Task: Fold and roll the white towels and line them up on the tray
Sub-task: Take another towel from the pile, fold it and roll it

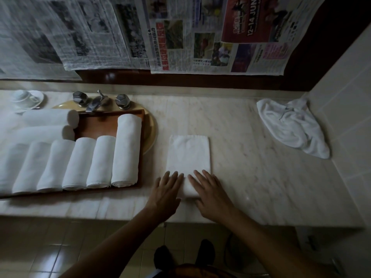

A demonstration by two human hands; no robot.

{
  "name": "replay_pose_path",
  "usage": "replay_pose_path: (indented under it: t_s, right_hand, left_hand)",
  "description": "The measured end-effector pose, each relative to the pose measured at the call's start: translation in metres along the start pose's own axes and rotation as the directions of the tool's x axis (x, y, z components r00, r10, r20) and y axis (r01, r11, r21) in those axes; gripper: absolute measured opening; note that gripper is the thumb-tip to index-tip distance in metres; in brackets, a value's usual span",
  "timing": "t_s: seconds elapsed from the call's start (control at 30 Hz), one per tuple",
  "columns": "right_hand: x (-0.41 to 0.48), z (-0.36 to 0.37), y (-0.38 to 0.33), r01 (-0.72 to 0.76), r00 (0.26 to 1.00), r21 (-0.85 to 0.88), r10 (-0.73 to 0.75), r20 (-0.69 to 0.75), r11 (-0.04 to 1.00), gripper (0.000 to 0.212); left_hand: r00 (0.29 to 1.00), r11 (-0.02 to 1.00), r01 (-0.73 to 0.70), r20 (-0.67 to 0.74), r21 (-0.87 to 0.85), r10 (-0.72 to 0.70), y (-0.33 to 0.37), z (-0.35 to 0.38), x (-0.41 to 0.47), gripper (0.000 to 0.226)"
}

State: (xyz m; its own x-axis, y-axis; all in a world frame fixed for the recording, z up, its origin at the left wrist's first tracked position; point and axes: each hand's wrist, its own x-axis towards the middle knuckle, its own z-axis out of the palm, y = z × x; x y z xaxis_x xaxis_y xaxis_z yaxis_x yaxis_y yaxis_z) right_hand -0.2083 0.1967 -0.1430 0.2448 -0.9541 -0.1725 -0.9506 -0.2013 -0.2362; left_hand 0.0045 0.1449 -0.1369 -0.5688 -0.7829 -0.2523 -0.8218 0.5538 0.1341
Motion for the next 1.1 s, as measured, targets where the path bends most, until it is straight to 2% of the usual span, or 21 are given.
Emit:
replay_pose_path:
  t_s: [0.17, 0.37, 0.53, 0.63, 0.73, 0.83, 0.9, 0.97, 1.0, 1.07, 1.1]
  right_hand:
    - [0.015, -0.024, 0.011, 0.027, 0.995, 0.120, -0.038, 0.090, 0.992, 0.079]
    - [-0.021, -0.029, -0.002, -0.145, 0.967, 0.211, 0.093, 0.237, 0.967, 0.070]
    - [-0.037, -0.024, 0.006, -0.202, 0.957, 0.392, 0.095, 0.275, 0.898, 0.061]
    - [-0.030, -0.033, 0.010, -0.211, 0.956, 0.441, 0.091, 0.277, 0.872, 0.056]
    - [-0.017, -0.039, 0.010, -0.281, 0.941, 0.417, 0.162, 0.297, 0.864, 0.046]
    - [-0.009, -0.036, 0.002, -0.317, 0.945, 0.402, 0.251, 0.208, 0.859, 0.043]
    - [-0.014, -0.034, -0.008, -0.252, 0.964, 0.362, 0.263, 0.019, 0.897, 0.040]
    - [-0.026, -0.028, -0.020, -0.150, 0.958, 0.260, 0.205, -0.202, 0.954, 0.039]
    - [-0.033, -0.022, -0.027, -0.121, 0.948, 0.209, 0.175, -0.265, 0.970, 0.043]
    - [-0.043, -0.007, -0.038, -0.122, 0.949, 0.156, 0.161, -0.272, 0.980, 0.059]
    - [-0.046, 0.001, -0.041, -0.136, 0.959, 0.148, 0.168, -0.229, 0.980, 0.070]
  left_hand:
    - [0.999, 0.986, -0.027, 0.037, -0.162, 0.033, -0.012, -0.012, 0.015, 0.079]
    - [0.987, 0.967, -0.086, 0.114, -0.238, 0.116, -0.014, -0.014, -0.018, 0.077]
    - [0.981, 0.894, 0.019, 0.180, -0.447, 0.069, -0.014, -0.016, -0.041, 0.066]
    - [0.978, 0.796, 0.130, 0.208, -0.592, -0.006, -0.016, -0.019, -0.035, 0.059]
    - [0.976, 0.676, 0.208, 0.196, -0.707, -0.096, -0.013, -0.019, -0.024, 0.057]
    - [0.965, 0.599, 0.261, 0.194, -0.757, -0.175, -0.005, -0.022, -0.014, 0.039]
    - [0.952, 0.545, 0.299, 0.209, -0.783, -0.223, -0.003, -0.020, -0.010, 0.035]
    - [0.942, 0.522, 0.331, 0.241, -0.786, -0.235, -0.003, -0.023, -0.008, 0.035]
    - [0.937, 0.503, 0.344, 0.255, -0.793, -0.239, -0.004, -0.022, -0.006, 0.037]
    - [0.927, 0.476, 0.363, 0.259, -0.801, -0.271, -0.004, -0.019, -0.003, 0.040]
    - [0.923, 0.506, 0.370, 0.243, -0.779, -0.299, -0.003, -0.017, -0.003, 0.043]
